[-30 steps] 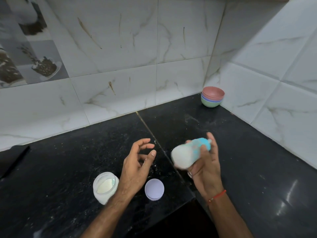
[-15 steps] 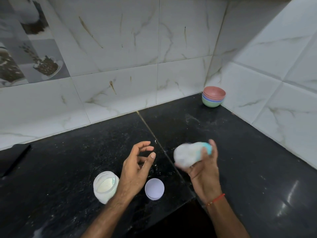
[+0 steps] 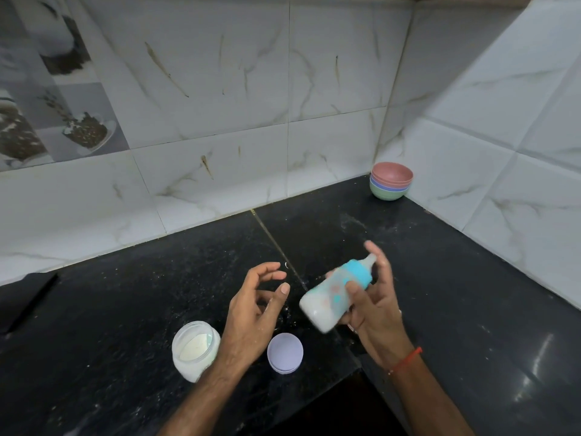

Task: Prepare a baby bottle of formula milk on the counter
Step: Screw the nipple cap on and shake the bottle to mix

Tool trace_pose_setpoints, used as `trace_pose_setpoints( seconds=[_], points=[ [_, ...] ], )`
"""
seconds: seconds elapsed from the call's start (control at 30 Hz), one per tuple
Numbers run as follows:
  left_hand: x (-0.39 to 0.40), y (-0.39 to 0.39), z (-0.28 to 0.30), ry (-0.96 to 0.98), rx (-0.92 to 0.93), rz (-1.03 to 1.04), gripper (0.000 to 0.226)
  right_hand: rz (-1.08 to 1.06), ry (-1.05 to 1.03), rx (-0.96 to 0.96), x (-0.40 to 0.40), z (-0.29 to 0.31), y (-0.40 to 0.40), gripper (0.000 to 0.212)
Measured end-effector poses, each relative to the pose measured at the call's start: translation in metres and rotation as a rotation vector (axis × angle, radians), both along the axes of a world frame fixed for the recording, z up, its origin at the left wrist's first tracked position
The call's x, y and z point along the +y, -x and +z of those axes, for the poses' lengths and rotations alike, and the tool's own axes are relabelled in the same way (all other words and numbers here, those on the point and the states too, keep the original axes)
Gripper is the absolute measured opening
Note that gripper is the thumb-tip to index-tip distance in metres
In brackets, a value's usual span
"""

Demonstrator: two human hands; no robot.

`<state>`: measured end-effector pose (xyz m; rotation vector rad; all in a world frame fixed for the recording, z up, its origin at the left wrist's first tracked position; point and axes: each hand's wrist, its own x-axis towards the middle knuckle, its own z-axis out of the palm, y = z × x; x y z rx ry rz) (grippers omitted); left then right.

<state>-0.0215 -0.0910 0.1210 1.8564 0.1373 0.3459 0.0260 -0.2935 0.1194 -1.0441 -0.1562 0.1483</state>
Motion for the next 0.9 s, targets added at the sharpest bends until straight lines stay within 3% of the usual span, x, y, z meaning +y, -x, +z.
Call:
trace_pose_setpoints(
  seconds=[0.07, 0.13, 0.23, 0.3, 0.43, 0.47, 0.63, 0.7, 0.8, 0.83, 0.9],
  points=[
    [0.0, 0.0, 0.0, -0.004, -0.011, 0.006, 0.033, -0.15, -0.144, 0.028, -0.001, 0.002, -0.005, 0.069],
    [0.0, 0.001, 0.002, -0.009, -0.012, 0.009, 0.033, -0.163, -0.191, 0.04, 0.0, 0.0, -0.008, 0.069],
    [0.0, 0.0, 0.004, -0.009, -0.003, 0.005, 0.033, 0.137, 0.117, -0.023, 0.001, -0.001, 0.0, 0.087],
    [0.0, -0.001, 0.005, -0.008, -0.005, 0.003, 0.032, 0.185, 0.205, -0.087, 0.002, -0.001, 0.002, 0.088],
    [0.0, -0.001, 0.005, -0.002, -0.005, 0.005, 0.03, -0.179, -0.236, 0.033, 0.001, 0.0, -0.009, 0.079],
    [0.0, -0.001, 0.005, -0.002, -0.001, 0.003, 0.03, -0.196, -0.259, 0.04, 0.001, -0.001, -0.009, 0.076],
    [-0.002, -0.001, 0.005, -0.014, 0.006, -0.004, 0.029, 0.235, 0.278, -0.093, 0.003, -0.009, 0.006, 0.089],
    [-0.002, 0.0, 0.006, -0.012, 0.005, -0.004, 0.029, 0.078, 0.154, -0.074, 0.003, -0.011, 0.003, 0.084],
    [-0.001, 0.0, 0.006, -0.011, -0.001, 0.009, 0.029, -0.191, -0.283, 0.065, 0.001, -0.012, -0.008, 0.072],
    [-0.001, 0.0, 0.006, -0.011, 0.0, 0.01, 0.029, -0.181, -0.293, 0.07, 0.001, -0.013, -0.009, 0.075],
    [-0.001, 0.0, 0.006, -0.016, 0.002, 0.008, 0.029, -0.012, -0.066, 0.03, 0.0, -0.009, -0.004, 0.085]
  ],
)
